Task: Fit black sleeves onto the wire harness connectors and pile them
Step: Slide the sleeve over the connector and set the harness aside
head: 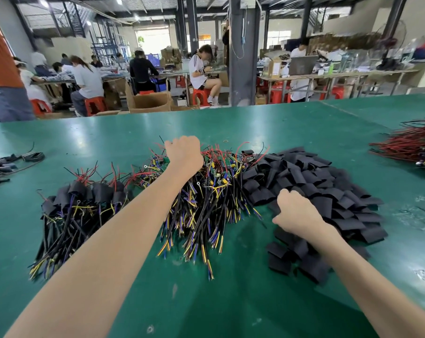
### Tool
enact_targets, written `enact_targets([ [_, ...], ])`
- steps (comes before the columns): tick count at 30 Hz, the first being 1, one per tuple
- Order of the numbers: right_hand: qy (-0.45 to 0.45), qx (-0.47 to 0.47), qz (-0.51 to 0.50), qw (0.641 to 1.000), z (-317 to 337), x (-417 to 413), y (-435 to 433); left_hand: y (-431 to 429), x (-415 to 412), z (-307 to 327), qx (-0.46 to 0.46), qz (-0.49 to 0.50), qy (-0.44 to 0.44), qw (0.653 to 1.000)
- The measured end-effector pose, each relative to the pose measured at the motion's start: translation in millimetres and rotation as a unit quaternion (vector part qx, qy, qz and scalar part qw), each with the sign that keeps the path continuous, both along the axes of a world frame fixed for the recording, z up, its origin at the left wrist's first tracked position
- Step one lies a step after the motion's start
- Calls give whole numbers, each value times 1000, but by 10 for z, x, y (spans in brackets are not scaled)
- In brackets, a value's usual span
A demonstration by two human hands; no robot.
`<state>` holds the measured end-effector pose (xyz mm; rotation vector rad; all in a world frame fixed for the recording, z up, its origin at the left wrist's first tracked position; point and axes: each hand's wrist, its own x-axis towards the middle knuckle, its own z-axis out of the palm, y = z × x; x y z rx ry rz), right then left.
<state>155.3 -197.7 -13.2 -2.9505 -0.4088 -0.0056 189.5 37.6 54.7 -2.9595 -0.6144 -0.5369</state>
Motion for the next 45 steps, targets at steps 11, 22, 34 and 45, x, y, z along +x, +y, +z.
enact_targets([
  [11,-81,177,0,981,79,11,46,162,-209,230,-348,-27,-225,910],
  [22,-47,216,56,974,61,30,91,368,-690,878,-471,-123,-163,858],
  [34,-81,289,68,951,27,45,115,394,-1242,-357,-274,-229,-187,915],
  [45,-35,409,116,904,-22,5,175,236,-1432,-592,-188,-307,-237,902],
])
